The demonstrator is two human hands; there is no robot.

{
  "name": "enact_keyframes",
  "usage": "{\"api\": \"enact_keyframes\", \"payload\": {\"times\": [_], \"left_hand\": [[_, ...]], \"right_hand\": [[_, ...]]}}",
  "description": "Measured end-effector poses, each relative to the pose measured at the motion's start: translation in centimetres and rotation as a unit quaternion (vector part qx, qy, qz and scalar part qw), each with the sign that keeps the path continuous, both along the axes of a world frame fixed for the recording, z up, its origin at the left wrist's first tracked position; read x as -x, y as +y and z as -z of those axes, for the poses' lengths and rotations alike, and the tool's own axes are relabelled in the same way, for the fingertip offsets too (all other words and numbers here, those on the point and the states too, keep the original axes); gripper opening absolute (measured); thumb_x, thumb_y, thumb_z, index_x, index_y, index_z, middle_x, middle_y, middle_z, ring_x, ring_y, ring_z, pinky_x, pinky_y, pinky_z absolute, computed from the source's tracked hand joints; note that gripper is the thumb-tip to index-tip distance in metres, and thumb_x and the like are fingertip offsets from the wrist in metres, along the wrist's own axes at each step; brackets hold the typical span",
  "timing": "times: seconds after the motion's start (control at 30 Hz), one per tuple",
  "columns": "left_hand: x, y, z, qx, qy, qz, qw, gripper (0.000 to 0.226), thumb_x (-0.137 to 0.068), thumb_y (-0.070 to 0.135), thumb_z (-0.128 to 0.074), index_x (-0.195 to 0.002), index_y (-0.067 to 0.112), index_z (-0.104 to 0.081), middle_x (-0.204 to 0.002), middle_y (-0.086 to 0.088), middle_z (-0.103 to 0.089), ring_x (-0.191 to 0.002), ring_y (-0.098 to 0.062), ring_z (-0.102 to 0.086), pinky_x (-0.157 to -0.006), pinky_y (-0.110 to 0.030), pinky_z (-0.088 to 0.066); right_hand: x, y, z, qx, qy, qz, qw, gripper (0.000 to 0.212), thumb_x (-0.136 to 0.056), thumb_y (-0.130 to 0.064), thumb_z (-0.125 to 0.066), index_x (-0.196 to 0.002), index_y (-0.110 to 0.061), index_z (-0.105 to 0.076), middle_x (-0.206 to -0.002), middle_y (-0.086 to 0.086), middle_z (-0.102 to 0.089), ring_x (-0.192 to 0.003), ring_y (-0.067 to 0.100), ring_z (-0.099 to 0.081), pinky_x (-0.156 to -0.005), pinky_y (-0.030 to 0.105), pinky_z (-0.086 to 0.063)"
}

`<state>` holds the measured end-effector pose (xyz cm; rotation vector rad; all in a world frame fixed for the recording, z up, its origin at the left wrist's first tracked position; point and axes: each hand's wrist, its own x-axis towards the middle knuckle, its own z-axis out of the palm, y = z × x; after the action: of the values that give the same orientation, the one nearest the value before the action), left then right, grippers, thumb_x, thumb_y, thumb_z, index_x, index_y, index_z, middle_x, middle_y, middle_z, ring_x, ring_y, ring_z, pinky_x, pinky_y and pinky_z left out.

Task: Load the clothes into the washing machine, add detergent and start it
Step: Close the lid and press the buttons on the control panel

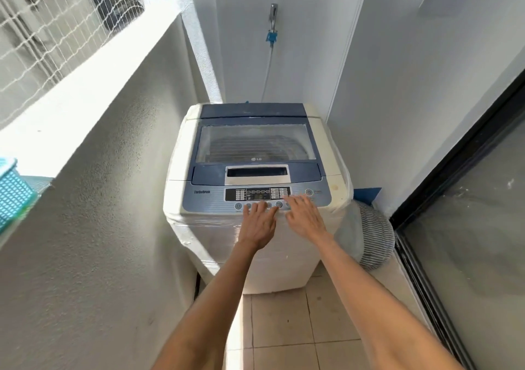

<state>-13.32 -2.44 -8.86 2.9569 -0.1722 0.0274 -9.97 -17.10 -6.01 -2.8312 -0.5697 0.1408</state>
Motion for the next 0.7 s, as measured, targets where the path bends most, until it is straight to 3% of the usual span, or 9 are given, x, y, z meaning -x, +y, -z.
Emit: {"api": "enact_keyframes", "payload": {"times": [0.2, 0.3, 0.37, 0.47, 0.57, 0.7], "left_hand": [[-3.0, 1.7, -1.8, 0.049, 0.057, -0.032, 0.997, 0.035, -0.099, 0.03, -0.034, -0.128, 0.017, -0.048, -0.125, -0.009, -0.047, -0.119, -0.028, -0.043, -0.1, -0.044, -0.033], [-5.1, 3.5, -2.8, 0.157, 0.063, -0.04, 0.985, 0.036, -0.098, 0.03, -0.037, -0.119, 0.012, -0.06, -0.115, -0.011, -0.055, -0.111, -0.029, -0.05, -0.094, -0.042, -0.04], [-6.4, 4.5, -3.9, 0.333, 0.063, -0.074, 0.938, 0.038, -0.098, 0.031, -0.042, -0.102, 0.004, -0.068, -0.099, -0.013, -0.063, -0.094, -0.027, -0.058, -0.081, -0.034, -0.045], [-8.5, 5.6, -5.2, 0.576, 0.051, -0.14, 0.804, 0.04, -0.1, 0.026, -0.04, -0.098, -0.001, -0.069, -0.084, -0.01, -0.067, -0.074, -0.018, -0.059, -0.071, -0.028, -0.046], [-10.4, 7.1, -4.7, 0.667, 0.084, -0.135, 0.728, 0.052, -0.101, 0.04, -0.03, -0.101, 0.004, -0.068, -0.083, -0.007, -0.071, -0.071, -0.021, -0.064, -0.07, -0.033, -0.051], [-11.5, 8.0, -3.3, 0.709, 0.143, -0.093, 0.684, 0.06, -0.099, 0.049, -0.025, -0.1, 0.008, -0.069, -0.095, -0.014, -0.072, -0.087, -0.031, -0.068, -0.082, -0.041, -0.053]], "right_hand": [[-1.5, 3.1, -0.5, -0.119, 0.074, -0.031, 0.99, 0.039, -0.098, -0.027, -0.043, -0.137, -0.021, -0.045, -0.138, 0.004, -0.05, -0.13, 0.022, -0.041, -0.107, 0.04, -0.037], [-3.0, 4.1, -1.6, -0.217, 0.113, -0.002, 0.969, 0.034, -0.098, -0.031, -0.043, -0.13, -0.024, -0.055, -0.13, 0.002, -0.059, -0.119, 0.021, -0.053, -0.101, 0.041, -0.044], [-4.8, 4.7, -2.2, -0.288, 0.155, 0.023, 0.945, 0.035, -0.099, -0.038, -0.04, -0.123, -0.024, -0.062, -0.122, 0.002, -0.064, -0.113, 0.019, -0.057, -0.098, 0.036, -0.044], [-7.8, 5.1, -2.4, -0.41, 0.245, 0.074, 0.876, 0.046, -0.098, -0.049, -0.036, -0.118, -0.021, -0.067, -0.115, 0.006, -0.069, -0.109, 0.02, -0.063, -0.098, 0.035, -0.043], [-10.0, 4.7, -2.0, -0.492, 0.307, 0.104, 0.808, 0.058, -0.097, -0.054, -0.03, -0.117, -0.013, -0.066, -0.116, 0.01, -0.068, -0.101, 0.025, -0.067, -0.092, 0.034, -0.051], [-11.8, 4.2, -1.5, -0.555, 0.375, 0.094, 0.736, 0.065, -0.096, -0.057, -0.027, -0.112, -0.008, -0.066, -0.114, 0.012, -0.068, -0.101, 0.03, -0.067, -0.088, 0.037, -0.054]]}}
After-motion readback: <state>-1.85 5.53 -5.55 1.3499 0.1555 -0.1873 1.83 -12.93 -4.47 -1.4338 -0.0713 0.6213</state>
